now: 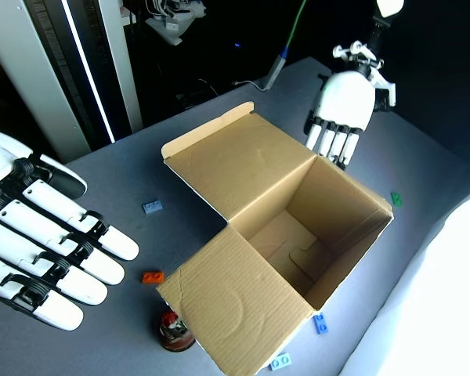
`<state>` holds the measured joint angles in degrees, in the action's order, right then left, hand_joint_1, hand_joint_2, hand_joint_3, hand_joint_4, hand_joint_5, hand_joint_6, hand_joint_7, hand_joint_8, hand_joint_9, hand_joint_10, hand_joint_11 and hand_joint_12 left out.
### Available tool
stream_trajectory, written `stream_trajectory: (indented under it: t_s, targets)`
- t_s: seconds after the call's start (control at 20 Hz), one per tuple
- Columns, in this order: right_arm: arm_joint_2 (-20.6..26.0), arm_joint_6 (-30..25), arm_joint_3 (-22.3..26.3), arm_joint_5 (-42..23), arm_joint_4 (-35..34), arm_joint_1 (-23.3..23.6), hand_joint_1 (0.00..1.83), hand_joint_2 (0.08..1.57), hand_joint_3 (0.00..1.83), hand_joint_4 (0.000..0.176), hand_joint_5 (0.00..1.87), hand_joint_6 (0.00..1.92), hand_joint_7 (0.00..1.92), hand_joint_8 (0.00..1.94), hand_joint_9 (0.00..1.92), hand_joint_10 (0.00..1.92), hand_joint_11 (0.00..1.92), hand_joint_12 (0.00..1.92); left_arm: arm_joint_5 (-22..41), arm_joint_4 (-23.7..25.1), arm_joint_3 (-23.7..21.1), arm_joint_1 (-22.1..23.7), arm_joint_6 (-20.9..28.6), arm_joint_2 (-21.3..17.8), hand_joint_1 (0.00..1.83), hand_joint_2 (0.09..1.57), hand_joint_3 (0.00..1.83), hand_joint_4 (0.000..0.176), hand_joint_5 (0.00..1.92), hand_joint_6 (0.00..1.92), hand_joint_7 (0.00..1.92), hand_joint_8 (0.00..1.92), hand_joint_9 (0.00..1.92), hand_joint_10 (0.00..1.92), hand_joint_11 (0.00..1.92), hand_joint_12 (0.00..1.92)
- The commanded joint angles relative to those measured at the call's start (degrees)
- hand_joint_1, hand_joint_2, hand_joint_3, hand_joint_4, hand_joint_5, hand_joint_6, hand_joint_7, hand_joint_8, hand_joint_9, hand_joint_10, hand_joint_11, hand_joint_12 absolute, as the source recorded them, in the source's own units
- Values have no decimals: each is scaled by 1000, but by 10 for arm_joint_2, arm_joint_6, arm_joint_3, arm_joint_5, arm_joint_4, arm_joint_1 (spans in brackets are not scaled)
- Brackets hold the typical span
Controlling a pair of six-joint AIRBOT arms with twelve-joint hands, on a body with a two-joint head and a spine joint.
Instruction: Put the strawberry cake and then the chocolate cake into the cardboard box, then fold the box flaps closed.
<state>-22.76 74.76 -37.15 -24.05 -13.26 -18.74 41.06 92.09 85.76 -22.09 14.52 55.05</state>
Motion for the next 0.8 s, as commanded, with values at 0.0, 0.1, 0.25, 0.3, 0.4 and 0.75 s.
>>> stream_trajectory:
  t_s: [0.0,0.1,0.25,0.3,0.4,0.75]
  targets:
    - [6,1,-1,-66,1,6,529,1051,0,0,146,4,159,3,128,6,0,386,-13,-31,10,3,-1,0,1149,993,2,56,8,3,58,1,72,2,0,263]
    - [6,2,-1,-66,1,6,574,1041,0,0,118,0,145,0,120,1,0,363,-29,-31,28,7,6,10,1122,1035,16,55,1,0,35,0,43,1,0,200]
    - [5,2,-1,-66,1,6,510,1038,0,0,116,7,132,0,123,3,0,480,-47,-31,54,7,15,25,1117,1031,5,52,1,0,36,1,44,3,0,245]
    - [5,2,-1,-66,1,6,504,1048,1,0,112,3,129,0,113,4,0,442,-58,-31,59,7,15,29,1128,1040,9,50,0,0,35,1,40,2,0,237]
    - [5,2,-1,-67,1,6,506,1065,4,0,97,2,126,1,104,3,0,300,-71,-34,68,10,15,37,1140,1067,13,54,0,0,28,1,26,2,0,153]
    - [5,3,-1,-68,1,6,501,1065,0,0,71,2,128,7,107,7,0,389,-72,-53,93,7,33,62,1106,1073,4,56,0,0,43,0,37,2,0,184]
